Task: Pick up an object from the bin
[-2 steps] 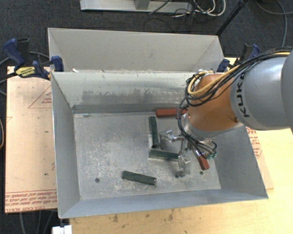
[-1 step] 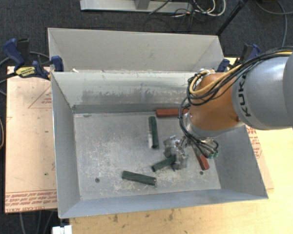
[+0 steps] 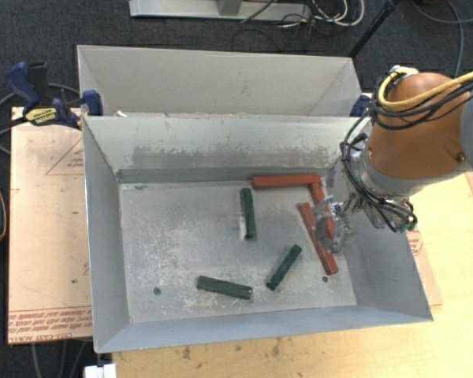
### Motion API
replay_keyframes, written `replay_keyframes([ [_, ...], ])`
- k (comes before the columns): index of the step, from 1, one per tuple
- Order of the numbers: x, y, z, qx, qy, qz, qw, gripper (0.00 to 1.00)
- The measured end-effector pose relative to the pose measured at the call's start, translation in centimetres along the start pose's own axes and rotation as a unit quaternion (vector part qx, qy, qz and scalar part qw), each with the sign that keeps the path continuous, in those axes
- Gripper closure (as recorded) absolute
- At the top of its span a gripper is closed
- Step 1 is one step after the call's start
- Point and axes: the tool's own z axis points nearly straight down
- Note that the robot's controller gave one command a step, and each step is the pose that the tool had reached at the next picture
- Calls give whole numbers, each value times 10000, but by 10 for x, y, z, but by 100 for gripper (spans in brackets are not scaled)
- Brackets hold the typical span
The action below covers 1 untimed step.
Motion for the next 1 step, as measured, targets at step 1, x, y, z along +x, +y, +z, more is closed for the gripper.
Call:
replay_keyframes([
  [1, 0, 2, 4, -22, 31, -18, 10000, 0],
])
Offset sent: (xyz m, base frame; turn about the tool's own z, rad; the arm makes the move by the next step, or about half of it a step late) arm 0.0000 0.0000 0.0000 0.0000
